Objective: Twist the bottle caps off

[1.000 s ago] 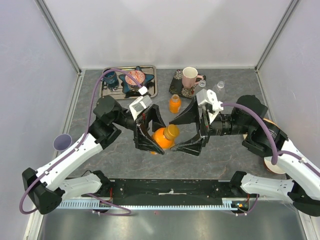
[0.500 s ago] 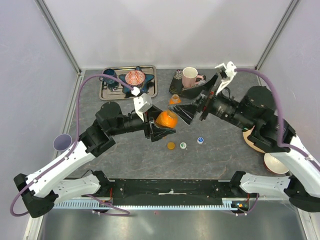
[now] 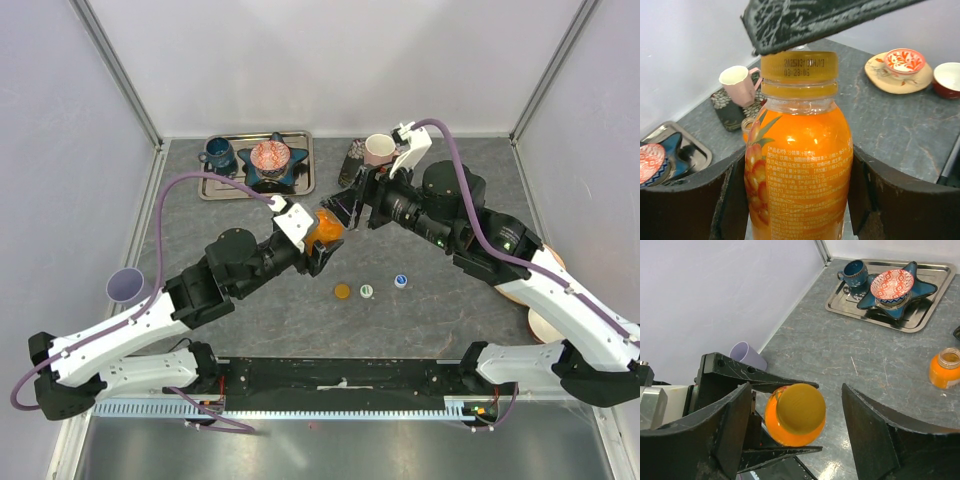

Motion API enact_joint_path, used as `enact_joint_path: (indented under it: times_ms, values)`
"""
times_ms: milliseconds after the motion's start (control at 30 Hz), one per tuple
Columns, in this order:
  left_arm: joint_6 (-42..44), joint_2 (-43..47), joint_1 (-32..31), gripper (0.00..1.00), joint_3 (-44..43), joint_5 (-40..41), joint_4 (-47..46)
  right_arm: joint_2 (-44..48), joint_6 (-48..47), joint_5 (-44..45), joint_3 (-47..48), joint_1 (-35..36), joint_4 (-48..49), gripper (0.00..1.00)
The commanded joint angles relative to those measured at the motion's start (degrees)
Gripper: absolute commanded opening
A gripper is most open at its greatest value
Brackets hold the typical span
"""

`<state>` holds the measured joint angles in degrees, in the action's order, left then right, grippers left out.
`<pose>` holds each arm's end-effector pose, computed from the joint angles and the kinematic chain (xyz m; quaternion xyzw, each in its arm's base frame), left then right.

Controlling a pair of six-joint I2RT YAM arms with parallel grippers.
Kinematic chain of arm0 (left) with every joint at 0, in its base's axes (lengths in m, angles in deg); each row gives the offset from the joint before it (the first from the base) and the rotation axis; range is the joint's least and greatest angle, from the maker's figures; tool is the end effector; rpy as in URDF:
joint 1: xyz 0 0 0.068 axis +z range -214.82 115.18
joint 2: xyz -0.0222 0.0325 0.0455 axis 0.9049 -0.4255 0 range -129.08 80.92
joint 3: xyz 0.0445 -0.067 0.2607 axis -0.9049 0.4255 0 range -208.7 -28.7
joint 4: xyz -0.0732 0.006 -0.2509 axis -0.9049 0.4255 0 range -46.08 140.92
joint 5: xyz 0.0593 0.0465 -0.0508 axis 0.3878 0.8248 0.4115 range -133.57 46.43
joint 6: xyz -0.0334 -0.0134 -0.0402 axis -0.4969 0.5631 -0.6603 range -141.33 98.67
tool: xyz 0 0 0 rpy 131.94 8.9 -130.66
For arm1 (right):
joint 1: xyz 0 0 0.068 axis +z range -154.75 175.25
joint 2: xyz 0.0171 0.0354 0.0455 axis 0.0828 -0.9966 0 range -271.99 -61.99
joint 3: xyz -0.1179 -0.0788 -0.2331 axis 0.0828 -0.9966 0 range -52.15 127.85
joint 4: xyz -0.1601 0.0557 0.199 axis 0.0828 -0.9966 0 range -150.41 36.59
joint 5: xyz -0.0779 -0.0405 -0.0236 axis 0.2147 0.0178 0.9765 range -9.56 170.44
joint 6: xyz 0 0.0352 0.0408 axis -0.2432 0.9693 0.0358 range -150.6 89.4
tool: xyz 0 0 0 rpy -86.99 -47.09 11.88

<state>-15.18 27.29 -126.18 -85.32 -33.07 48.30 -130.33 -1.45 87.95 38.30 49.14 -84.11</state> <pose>0.1082 -0.1846 0.3960 0.3429 0.6280 -0.2642 0.6467 0.1423 0.1870 0.4904 -0.1204 0.7480 0.3943 0.5202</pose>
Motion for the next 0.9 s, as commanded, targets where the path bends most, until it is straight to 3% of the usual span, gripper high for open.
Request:
enact_joint_path:
  times_ms: [0, 500, 700, 867]
  values:
    - [4.5, 0.8, -0.7, 0.40, 0.4, 5.6, -2.9, -0.3, 1.1, 1.0, 1.0, 0.3, 1.4, 0.77]
    - [5.1, 1.8, -0.7, 0.40, 1.6, 5.9, -4.1, -2.7, 1.4, 0.0, -0.5, 0.3, 2.0, 0.70]
    - [5.4, 2.1, -0.7, 0.40, 1.9, 6.1, -4.2, -3.1, 1.6, -0.6, -0.6, 0.3, 2.1, 0.53]
    - [5.5, 2.2, -0.7, 0.40, 2.0, 6.4, -4.2, -2.9, 1.9, -1.3, -1.4, 0.3, 2.2, 0.51]
